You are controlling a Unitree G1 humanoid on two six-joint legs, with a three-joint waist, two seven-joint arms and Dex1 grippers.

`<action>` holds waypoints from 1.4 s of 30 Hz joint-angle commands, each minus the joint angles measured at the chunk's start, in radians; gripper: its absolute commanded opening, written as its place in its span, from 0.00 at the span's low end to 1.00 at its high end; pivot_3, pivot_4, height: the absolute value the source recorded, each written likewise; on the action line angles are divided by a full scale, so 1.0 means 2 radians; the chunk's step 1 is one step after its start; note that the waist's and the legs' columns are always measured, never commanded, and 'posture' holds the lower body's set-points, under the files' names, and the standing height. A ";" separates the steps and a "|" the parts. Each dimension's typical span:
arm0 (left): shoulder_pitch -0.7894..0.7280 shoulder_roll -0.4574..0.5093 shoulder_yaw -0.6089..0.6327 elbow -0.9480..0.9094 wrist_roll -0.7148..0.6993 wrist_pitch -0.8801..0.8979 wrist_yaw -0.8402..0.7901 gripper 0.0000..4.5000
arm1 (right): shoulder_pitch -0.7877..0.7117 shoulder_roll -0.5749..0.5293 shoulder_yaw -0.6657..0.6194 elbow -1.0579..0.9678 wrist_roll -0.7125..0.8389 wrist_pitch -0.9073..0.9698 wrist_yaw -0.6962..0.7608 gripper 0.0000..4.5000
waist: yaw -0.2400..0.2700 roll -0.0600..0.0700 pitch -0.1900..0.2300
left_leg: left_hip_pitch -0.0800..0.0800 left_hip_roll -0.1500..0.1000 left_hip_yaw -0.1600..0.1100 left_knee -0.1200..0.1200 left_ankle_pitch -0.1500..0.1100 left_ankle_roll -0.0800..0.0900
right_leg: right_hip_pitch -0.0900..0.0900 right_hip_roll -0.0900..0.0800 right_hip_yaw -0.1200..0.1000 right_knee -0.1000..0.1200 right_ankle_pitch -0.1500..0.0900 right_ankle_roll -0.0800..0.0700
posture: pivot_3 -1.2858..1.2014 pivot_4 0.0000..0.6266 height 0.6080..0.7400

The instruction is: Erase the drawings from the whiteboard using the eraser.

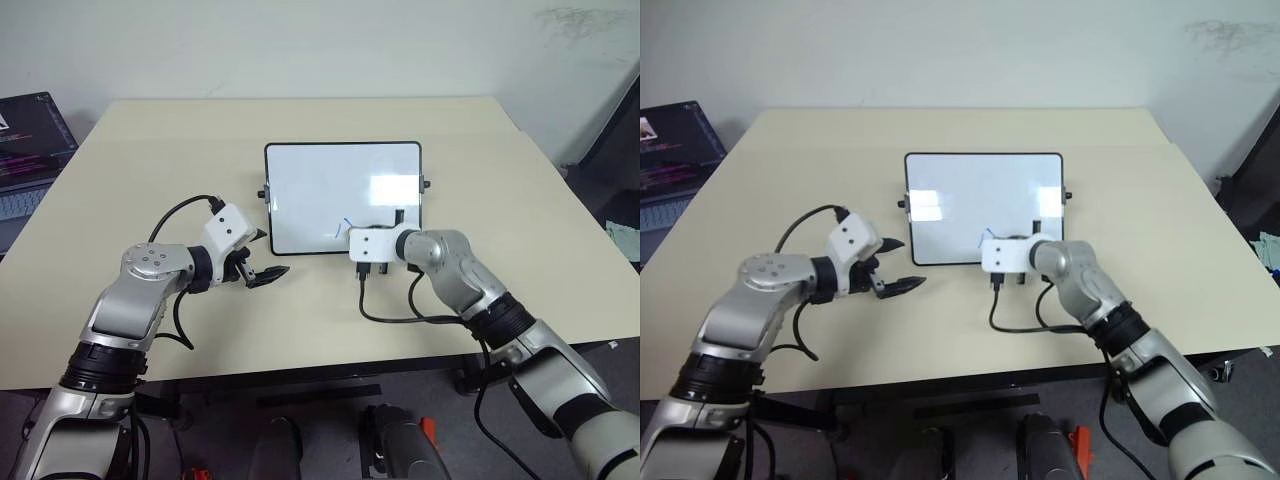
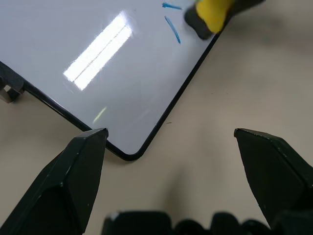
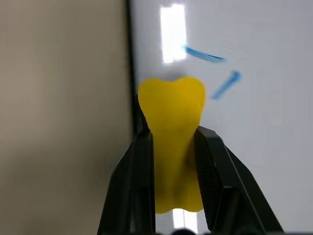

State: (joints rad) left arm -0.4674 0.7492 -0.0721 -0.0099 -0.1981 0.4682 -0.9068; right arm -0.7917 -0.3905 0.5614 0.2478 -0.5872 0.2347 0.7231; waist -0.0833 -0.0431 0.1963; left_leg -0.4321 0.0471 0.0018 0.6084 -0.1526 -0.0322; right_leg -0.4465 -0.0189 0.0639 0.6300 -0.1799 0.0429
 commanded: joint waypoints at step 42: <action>-0.016 -0.002 0.005 -0.014 0.000 -0.007 -0.003 1.00 | -0.104 0.047 -0.010 0.080 -0.016 0.032 -0.012 0.17 | 0.000 0.000 0.000 | 0.000 0.000 0.000 0.000 0.000 0.000 | 0.000 0.000 0.000 0.000 0.000 0.000 | 0.52 0.24 1.00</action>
State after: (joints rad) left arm -0.4827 0.7420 -0.0758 -0.0095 -0.1976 0.4684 -0.9092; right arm -0.9551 -0.2852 0.5978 0.3971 -0.6067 0.2838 0.7468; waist -0.0834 -0.0432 0.1963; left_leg -0.4324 0.0472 0.0013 0.6088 -0.1527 -0.0325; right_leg -0.4466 -0.0188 0.0635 0.6303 -0.1797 0.0430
